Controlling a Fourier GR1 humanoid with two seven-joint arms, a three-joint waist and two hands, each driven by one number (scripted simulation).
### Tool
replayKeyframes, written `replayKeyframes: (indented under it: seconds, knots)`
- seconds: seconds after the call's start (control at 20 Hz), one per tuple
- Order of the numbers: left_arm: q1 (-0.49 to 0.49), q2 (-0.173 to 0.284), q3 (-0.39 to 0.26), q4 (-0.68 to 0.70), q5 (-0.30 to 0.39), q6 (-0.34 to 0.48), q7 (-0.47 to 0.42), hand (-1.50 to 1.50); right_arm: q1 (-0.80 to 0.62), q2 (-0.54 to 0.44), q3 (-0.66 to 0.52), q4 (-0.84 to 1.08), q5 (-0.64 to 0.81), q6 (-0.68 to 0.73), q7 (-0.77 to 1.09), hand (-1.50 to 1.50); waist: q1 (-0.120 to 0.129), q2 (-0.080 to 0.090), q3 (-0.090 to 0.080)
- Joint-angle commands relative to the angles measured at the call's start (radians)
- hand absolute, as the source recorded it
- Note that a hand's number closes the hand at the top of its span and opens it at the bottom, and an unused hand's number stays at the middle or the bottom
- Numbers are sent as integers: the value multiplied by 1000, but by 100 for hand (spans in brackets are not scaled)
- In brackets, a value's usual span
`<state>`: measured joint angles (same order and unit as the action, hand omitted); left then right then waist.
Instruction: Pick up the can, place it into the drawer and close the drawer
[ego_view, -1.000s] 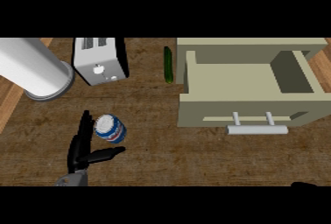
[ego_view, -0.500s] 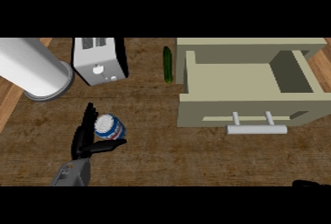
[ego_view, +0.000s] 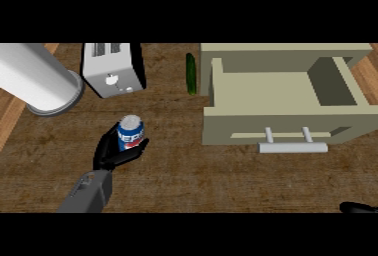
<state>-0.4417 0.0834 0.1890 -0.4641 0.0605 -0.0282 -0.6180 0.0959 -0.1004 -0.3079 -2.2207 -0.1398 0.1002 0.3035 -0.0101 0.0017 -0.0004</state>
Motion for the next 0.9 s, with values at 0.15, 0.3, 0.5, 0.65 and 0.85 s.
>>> replayKeyframes:
  seconds: [0.15, 0.3, 0.5, 0.65, 0.85]
  knots:
    - [-13, -39, 0, 69, 7, -43, -106, 150, 19, 44, 34, 42, 83, -4, -92, -150, 3, 0, 0]
    - [-147, -47, 1, 118, -5, -16, -67, 150, -28, -8, 0, 23, 33, 2, -20, -150, -4, 2, -1]
    - [-172, -18, 40, 156, 23, -6, -78, 150, -13, -11, -41, 26, -7, 13, -37, -150, -6, 3, 0]
    - [-190, -5, 71, 141, 54, 7, -84, 150, -16, -4, -16, 15, 20, 9, -31, -150, -6, 3, -1]
    - [-235, -8, 56, 54, 72, -11, 16, 150, 33, 18, -1, -42, 48, 7, -24, -150, 1, -1, 0]
